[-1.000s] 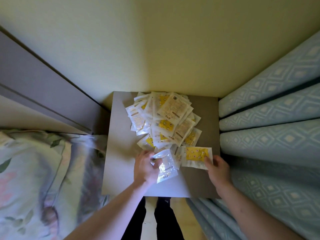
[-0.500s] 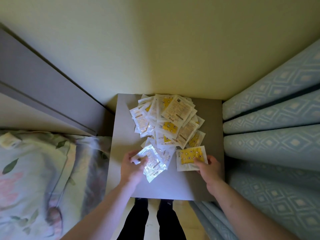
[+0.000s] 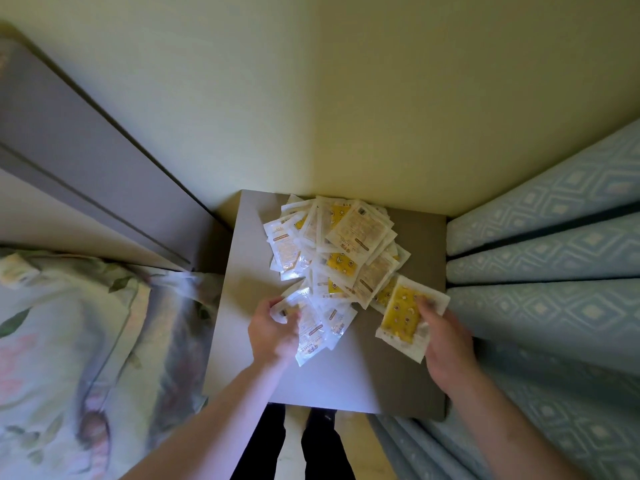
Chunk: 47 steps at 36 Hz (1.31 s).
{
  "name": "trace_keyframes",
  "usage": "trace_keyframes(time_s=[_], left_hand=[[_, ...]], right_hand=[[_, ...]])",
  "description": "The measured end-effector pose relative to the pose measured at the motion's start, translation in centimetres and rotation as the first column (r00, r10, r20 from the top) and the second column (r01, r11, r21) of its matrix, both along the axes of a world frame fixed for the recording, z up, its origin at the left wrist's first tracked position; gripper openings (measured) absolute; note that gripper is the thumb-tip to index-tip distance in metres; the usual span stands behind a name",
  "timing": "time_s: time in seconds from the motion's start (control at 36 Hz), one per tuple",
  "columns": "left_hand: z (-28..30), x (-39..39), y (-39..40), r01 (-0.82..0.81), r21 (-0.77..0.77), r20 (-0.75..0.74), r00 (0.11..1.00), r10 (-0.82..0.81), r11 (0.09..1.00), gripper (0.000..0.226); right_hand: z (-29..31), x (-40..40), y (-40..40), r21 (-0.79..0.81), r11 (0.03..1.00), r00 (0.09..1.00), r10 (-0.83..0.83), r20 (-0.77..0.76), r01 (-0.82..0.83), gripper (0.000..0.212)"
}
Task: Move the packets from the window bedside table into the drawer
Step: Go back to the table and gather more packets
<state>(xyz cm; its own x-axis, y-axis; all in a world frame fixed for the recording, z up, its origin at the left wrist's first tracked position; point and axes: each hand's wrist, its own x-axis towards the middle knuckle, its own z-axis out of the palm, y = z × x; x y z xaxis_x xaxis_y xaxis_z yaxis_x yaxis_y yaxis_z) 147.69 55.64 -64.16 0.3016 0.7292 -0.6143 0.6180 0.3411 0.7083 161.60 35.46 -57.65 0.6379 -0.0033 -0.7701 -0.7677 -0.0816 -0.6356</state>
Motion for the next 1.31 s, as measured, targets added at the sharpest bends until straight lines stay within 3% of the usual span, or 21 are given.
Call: trace_keyframes(time_s=[0.19,0.33,0.44,0.58,0.67,0.69,0.72,0.81,0.89,1.03,1.17,1.31], left_hand=[[-0.2,0.2,0.8,0.079,-0.128,0.018,0.997,-0.078,0.989,0.027],[-0.6,0.0,0.5,0.293,-0.019,-0.091,0.952,-0.293,0.956,0.03],[-0.7,0.1,0.8,0.406,-0.097,-0.121,0.902,-0.415,0.909,0.023],[-0.8,0.1,0.8,0.45,-0.194,-0.151,0.864,-0.48,0.872,0.007],[-0.3,0.1,0.6,0.428,-0.236,-0.163,0.868,-0.47,0.872,0.024],[-0.3,0.1,0.5,0.437,-0.232,-0.165,0.863,-0.478,0.869,0.02],[0.0,0.1,0.5,0.445,-0.224,-0.168,0.859,-0.484,0.867,0.009],[0.5,-0.1,0.7,0.467,-0.182,-0.171,0.851,-0.496,0.865,0.018],[1.5,-0.6,1.2,0.549,-0.073,-0.194,0.811,-0.552,0.833,0.017],[3.8,-2.0,2.6,0.617,0.109,-0.167,0.784,-0.598,0.779,0.019],[6.6,-0.5,4.3,0.691,0.275,-0.094,0.712,-0.696,0.669,0.017],[8.8,4.5,5.5,0.733,0.335,-0.03,0.637,-0.771,0.592,0.008]], right_hand=[[0.1,4.5,6.7,0.039,0.993,0.993,0.11,0.035,-0.112,0.011],[-1.6,6.5,10.2,-0.108,0.971,0.971,0.222,0.09,-0.212,0.016],[-2.3,6.9,11.1,-0.215,0.938,0.956,0.288,0.046,-0.272,0.02],[-2.5,7.1,11.7,-0.281,0.922,0.962,0.274,-0.017,-0.267,0.024],[-2.9,7.1,11.6,-0.312,0.912,0.962,0.273,-0.022,-0.266,0.023],[-3.0,7.0,11.6,-0.324,0.905,0.958,0.284,-0.02,-0.275,0.023],[-3.1,7.0,11.5,-0.33,0.896,0.951,0.308,-0.021,-0.297,0.023],[-2.8,6.7,11.3,-0.312,0.895,0.943,0.333,-0.011,-0.319,0.027],[-2.7,6.0,10.4,-0.234,0.943,0.966,0.254,0.04,-0.238,0.034],[-3.3,3.5,7.0,-0.118,0.942,0.948,0.317,0.014,-0.313,0.017],[-3.8,2.3,3.2,-0.188,0.921,0.931,0.359,0.063,-0.342,0.011],[-1.0,1.9,1.6,-0.311,0.886,0.89,0.412,0.195,-0.343,0.022]])
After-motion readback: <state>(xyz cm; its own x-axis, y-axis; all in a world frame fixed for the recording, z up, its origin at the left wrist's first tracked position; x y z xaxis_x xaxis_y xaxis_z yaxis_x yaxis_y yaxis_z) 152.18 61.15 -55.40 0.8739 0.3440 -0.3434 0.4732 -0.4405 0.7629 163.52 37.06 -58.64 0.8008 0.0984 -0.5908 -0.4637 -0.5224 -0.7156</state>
